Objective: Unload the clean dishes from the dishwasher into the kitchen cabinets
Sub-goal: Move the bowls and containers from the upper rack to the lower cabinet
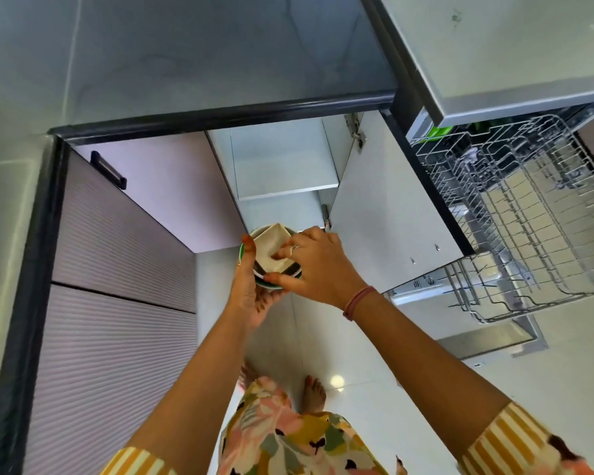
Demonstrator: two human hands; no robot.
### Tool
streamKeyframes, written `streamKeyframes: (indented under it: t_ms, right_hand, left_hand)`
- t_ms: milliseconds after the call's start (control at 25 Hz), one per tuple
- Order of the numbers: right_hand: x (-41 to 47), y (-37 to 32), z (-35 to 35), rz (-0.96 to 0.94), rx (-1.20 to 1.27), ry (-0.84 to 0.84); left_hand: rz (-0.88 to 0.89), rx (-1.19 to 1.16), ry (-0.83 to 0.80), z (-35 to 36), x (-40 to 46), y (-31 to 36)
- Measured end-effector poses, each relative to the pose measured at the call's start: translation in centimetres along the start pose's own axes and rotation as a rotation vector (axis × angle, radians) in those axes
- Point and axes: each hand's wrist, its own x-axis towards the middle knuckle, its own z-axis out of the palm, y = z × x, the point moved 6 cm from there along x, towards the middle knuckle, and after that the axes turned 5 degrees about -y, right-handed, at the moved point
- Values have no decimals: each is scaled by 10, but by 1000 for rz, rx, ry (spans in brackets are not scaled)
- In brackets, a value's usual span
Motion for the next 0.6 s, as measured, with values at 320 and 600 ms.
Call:
streamKeyframes:
  t_ms: [320,600]
  right_hand:
    - [65,5,11,70,-59,-182]
    - [126,45,0,93,699,281]
  left_hand:
    - [-97,20,-14,-19,53,44]
    - [-105,6,-61,-42,128,71]
